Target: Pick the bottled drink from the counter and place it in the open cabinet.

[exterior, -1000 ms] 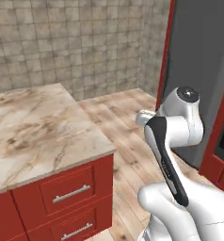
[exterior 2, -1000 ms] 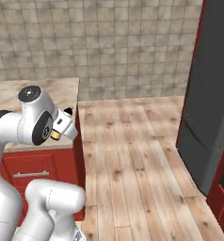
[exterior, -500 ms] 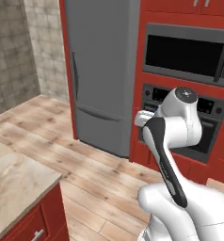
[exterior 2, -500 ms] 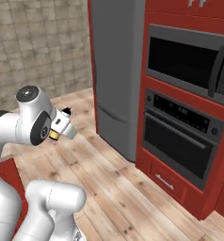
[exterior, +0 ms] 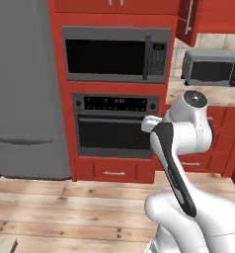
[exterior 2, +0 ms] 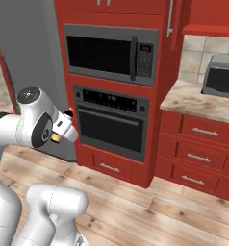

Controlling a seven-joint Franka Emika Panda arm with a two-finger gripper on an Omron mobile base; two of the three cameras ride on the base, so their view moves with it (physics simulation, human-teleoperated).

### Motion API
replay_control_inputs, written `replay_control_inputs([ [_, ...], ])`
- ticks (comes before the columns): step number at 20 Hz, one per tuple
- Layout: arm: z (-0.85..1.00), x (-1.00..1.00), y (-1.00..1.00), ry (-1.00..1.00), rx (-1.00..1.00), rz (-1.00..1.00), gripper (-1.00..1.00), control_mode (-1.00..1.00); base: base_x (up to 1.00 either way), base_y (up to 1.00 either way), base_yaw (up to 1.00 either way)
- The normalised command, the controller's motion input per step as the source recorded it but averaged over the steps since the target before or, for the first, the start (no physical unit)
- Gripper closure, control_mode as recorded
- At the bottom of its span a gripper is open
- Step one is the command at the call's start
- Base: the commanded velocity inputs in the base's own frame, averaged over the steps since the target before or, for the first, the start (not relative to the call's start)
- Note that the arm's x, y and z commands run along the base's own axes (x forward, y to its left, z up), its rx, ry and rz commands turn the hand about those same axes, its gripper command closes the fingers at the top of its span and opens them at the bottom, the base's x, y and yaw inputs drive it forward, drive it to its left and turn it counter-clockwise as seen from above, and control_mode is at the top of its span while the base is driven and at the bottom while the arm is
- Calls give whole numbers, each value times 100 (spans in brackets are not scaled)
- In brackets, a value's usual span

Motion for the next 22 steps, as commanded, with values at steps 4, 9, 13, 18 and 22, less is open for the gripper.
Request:
replay_control_inputs([
  [4,0,0,0,0,0,0,100,100,1,0,-60],
  [9,0,0,0,0,0,0,100,100,41,-64,-11],
  [13,0,0,0,0,0,0,100,100,55,-83,0],
  [18,0,0,0,0,0,0,100,100,88,-47,0],
  [22,0,0,0,0,0,0,100,100,100,-62,0],
])
